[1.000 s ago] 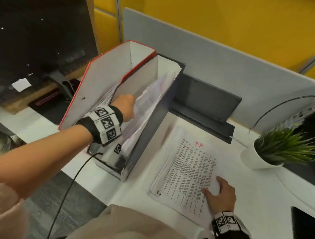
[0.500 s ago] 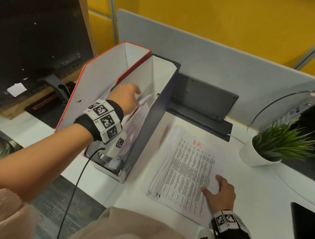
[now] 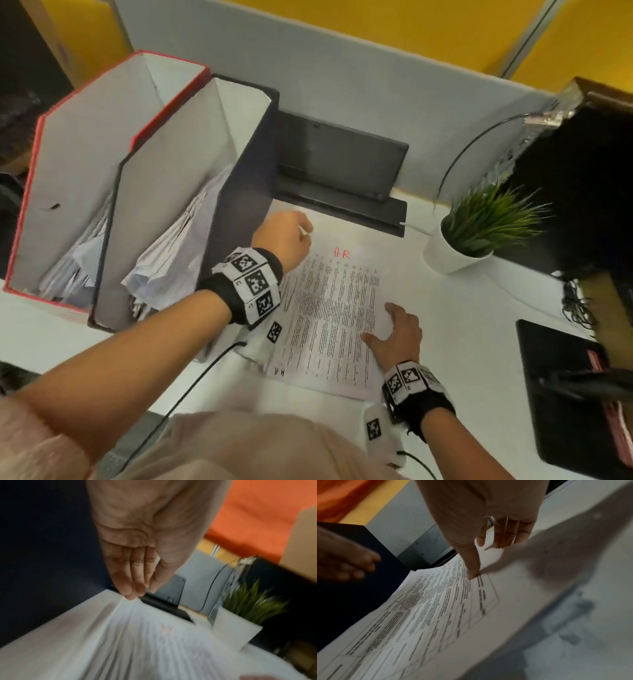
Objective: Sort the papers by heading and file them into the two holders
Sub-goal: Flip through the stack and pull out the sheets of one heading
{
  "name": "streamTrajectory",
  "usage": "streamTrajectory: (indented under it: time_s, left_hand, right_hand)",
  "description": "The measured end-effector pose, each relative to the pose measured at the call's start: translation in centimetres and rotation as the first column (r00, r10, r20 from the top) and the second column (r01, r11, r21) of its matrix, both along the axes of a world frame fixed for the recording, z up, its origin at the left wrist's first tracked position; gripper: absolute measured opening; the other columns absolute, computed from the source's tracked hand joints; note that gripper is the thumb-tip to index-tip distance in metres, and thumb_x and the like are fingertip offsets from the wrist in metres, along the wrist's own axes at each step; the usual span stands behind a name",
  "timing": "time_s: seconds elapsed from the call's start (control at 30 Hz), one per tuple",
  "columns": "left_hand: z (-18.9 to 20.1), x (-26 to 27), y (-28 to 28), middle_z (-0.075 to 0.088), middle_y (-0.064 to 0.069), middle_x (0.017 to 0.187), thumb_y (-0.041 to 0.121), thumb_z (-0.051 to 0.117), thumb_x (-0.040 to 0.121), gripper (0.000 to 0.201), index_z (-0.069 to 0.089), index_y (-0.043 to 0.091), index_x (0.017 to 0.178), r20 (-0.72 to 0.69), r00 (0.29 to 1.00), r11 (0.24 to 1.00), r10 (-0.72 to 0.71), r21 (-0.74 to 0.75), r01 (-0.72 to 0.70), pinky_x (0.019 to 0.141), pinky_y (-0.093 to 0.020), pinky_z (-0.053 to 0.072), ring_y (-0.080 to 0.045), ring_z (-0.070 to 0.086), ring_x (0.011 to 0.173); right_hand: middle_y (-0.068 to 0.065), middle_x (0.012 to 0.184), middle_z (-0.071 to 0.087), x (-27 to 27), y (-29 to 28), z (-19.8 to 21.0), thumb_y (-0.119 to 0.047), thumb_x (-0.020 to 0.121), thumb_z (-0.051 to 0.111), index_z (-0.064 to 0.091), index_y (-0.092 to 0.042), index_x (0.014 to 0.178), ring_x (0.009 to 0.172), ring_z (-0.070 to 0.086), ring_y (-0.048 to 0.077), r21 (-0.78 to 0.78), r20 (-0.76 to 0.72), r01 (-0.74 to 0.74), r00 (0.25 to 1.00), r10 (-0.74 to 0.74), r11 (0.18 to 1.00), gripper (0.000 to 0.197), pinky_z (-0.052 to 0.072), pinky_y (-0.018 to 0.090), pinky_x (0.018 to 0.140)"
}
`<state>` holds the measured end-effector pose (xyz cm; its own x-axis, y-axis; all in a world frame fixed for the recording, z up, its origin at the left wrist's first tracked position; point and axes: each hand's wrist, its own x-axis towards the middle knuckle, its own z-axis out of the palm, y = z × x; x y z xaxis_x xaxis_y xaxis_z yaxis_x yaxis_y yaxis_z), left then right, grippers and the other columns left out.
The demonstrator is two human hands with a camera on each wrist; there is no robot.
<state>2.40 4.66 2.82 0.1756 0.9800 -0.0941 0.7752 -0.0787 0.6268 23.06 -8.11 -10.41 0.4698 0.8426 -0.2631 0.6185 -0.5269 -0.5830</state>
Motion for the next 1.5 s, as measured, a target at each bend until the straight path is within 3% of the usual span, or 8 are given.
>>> streamTrajectory:
  time_s: [0.13,0.3,0.57,0.8,1.0,1.2,1.37,1.5]
  left_hand:
    - [-5.5,-0.3,0.0,0.066,-0.012,0.107,0.017,0.060,0.088,0.023,0.065,0.001,0.103,-0.254,0.966,0.969,-0.056,-0.248,-0.009,0.082,-0.033,0.051,-0.028,0.062,0.098]
    - [-8.2,0.1,-1.0,0.050,-0.001,0.063,0.043,0.069,0.079,0.039,0.051,0.009,0.070,-0.285,0.958,0.934,0.005,-0.340,-0.106,0.039,-0.021,0.031,-0.012,0.046,0.051]
    - [-7.7,0.5,-0.9,0.062,-0.005,0.074,0.032,0.071,0.080,0.026,0.060,0.010,0.072,-0.100,0.987,0.971,0.128,-0.192,-0.145,0.063,-0.029,0.049,-0.022,0.060,0.070]
    - [-8.0,0.7,-1.3,0.043,0.000,0.055,0.020,0.050,0.094,0.041,0.046,0.010,0.055,-0.173,0.984,0.990,0.038,-0.126,-0.060,0.048,-0.023,0.035,-0.017,0.044,0.052]
    - [-8.8,0.4,-2.3,0.056,-0.014,0.096,0.003,0.056,0.090,0.024,0.066,0.003,0.112,0.199,0.980,0.986,0.005,0.161,-0.037,0.079,-0.033,0.050,-0.025,0.056,0.083]
    - [-8.6,0.3,-2.5,0.067,-0.013,0.091,-0.001,0.054,0.089,0.014,0.066,0.005,0.093,0.496,0.840,0.975,0.217,-0.148,-0.165,0.066,-0.033,0.054,-0.024,0.062,0.077]
    - [-9.2,-0.6,-1.3,0.063,-0.011,0.081,-0.009,0.047,0.080,0.020,0.065,0.000,0.078,0.519,0.799,0.935,0.304,-0.325,-0.145,0.067,-0.027,0.046,-0.021,0.055,0.074]
    - [-9.7,-1.3,0.6,0.066,-0.006,0.089,0.015,0.048,0.087,0.022,0.067,0.016,0.075,0.400,0.813,0.862,0.423,-0.453,-0.225,0.084,-0.040,0.050,-0.026,0.061,0.088]
  right_hand:
    - [0.010,0.130,0.041,0.0,0.0,-0.1,-0.027,0.068,0.081,0.041,-0.021,0.135,0.123,0.037,0.028,-0.021,-0.009,0.000,1.000,0.000,1.000,0.078,0.029,0.035,0.106]
    - [0.009,0.132,0.035,0.1,0.3,0.0,-0.034,0.069,0.080,0.036,-0.022,0.139,0.127,0.033,0.027,-0.102,0.000,-0.045,0.999,0.045,0.994,0.084,0.029,0.036,0.109]
    - [0.006,0.132,0.033,-0.4,0.3,0.3,-0.036,0.071,0.078,0.036,-0.020,0.140,0.125,0.030,0.023,-0.103,0.079,-0.145,0.985,0.153,0.984,0.083,0.030,0.036,0.110]
    - [0.006,0.132,0.034,-0.7,1.2,0.7,-0.015,0.069,0.080,0.036,-0.013,0.140,0.124,0.040,0.020,-0.065,-0.106,-0.152,0.984,0.145,0.986,0.084,0.032,0.027,0.109]
    - [0.013,0.128,0.040,-0.4,2.0,1.6,-0.002,0.066,0.080,0.026,-0.017,0.141,0.113,0.052,0.027,-0.042,-0.308,0.051,0.949,-0.062,0.998,0.094,0.046,0.037,0.098]
    - [0.012,0.105,0.052,0.1,2.2,1.8,-0.010,0.070,0.080,0.015,-0.029,0.142,0.096,0.053,0.023,0.032,-0.500,0.328,0.823,-0.269,0.944,0.099,0.045,0.033,0.087]
    - [0.018,0.088,0.059,0.9,1.7,1.6,0.007,0.078,0.066,0.059,-0.012,0.083,0.068,0.052,0.023,0.099,-0.588,0.398,0.763,-0.269,0.912,0.021,0.047,0.025,0.055]
    - [0.005,0.070,0.054,1.3,0.9,1.4,0.022,0.076,0.055,0.056,-0.012,0.060,0.058,0.048,0.010,0.159,-0.576,0.387,0.784,-0.233,0.909,0.037,0.040,0.005,0.048]
